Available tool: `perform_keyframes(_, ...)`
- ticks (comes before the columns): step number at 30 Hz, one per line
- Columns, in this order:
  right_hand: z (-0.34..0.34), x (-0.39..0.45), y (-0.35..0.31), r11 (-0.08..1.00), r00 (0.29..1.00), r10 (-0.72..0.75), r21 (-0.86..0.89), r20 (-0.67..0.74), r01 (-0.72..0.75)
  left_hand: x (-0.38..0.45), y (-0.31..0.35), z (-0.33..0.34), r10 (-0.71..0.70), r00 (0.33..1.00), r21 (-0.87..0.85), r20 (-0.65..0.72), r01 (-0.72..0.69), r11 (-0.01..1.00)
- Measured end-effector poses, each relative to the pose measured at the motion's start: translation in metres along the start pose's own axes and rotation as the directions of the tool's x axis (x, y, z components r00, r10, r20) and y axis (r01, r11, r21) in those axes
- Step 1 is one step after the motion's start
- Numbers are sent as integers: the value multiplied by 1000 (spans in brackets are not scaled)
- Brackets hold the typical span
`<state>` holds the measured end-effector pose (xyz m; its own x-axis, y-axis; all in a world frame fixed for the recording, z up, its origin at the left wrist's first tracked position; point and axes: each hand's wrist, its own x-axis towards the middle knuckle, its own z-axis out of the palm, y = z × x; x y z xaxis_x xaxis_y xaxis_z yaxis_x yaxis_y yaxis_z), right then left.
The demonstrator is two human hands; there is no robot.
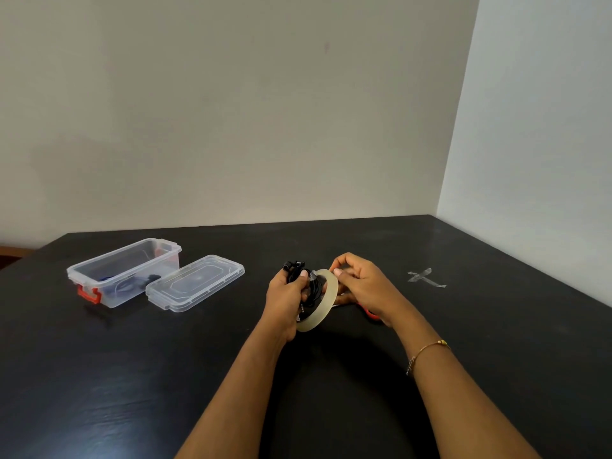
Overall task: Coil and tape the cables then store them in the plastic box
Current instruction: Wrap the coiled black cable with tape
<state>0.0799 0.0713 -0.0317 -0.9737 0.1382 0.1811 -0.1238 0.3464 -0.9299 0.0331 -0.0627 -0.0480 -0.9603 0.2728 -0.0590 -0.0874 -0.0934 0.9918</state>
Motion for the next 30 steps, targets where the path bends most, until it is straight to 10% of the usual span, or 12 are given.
perform_keyframes(30, 4, -7, 1, 999, 999, -47, 27, 2, 47, -3, 2, 0, 48, 997, 12, -55, -47, 999)
